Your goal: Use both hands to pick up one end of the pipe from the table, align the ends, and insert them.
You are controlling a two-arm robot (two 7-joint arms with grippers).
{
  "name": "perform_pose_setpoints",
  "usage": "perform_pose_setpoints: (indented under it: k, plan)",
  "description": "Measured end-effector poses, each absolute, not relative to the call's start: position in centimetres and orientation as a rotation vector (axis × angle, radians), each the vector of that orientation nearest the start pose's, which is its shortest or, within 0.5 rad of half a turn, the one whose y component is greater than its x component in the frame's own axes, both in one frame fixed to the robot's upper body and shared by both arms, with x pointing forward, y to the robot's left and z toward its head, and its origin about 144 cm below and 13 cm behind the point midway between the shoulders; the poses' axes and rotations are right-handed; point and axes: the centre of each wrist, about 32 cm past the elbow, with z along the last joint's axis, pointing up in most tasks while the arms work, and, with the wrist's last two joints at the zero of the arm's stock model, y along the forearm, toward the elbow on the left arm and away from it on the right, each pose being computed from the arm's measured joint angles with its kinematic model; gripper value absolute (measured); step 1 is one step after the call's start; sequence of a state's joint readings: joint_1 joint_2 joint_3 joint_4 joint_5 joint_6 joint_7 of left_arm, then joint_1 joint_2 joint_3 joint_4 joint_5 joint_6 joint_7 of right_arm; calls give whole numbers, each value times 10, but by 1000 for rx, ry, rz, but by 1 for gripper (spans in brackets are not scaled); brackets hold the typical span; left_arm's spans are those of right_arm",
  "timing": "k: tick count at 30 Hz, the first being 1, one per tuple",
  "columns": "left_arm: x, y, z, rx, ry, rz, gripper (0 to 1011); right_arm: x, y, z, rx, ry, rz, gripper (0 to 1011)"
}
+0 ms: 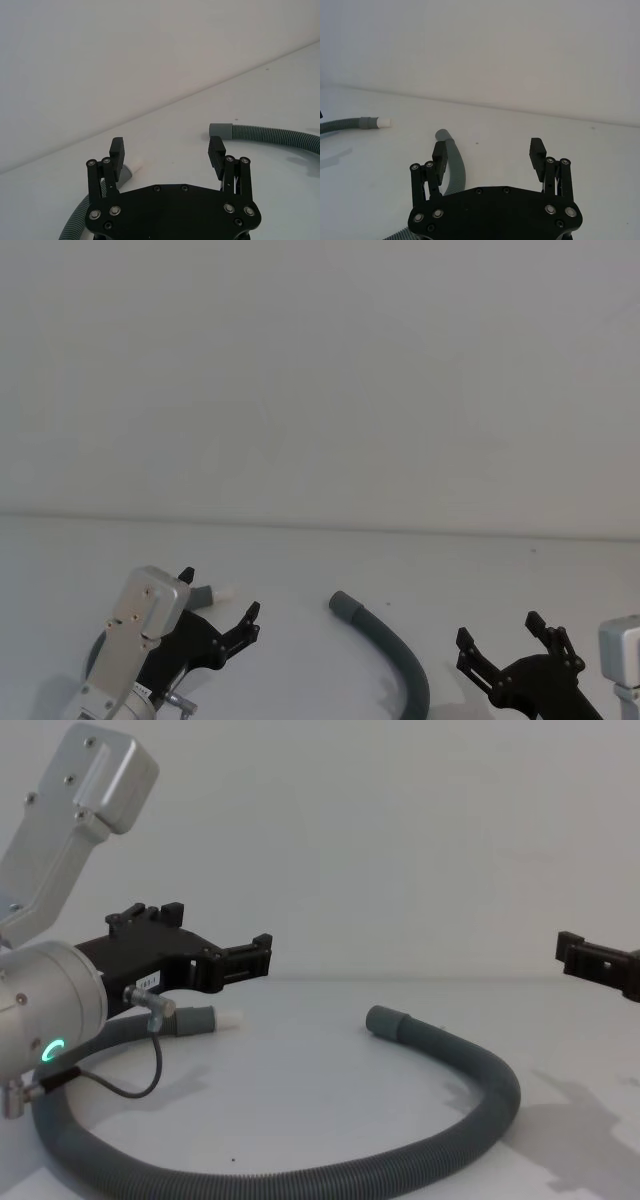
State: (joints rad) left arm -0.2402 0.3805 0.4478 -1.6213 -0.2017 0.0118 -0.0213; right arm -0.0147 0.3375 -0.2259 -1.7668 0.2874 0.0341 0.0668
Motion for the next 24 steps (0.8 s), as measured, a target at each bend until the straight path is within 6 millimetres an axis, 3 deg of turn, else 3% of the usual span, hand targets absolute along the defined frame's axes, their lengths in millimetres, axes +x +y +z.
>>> perform_pose_setpoints:
  k: [24]
  plan:
    - [494,200,1205,59,-267,1120,1001,443,-237,1189,26,-75,-1229,1002]
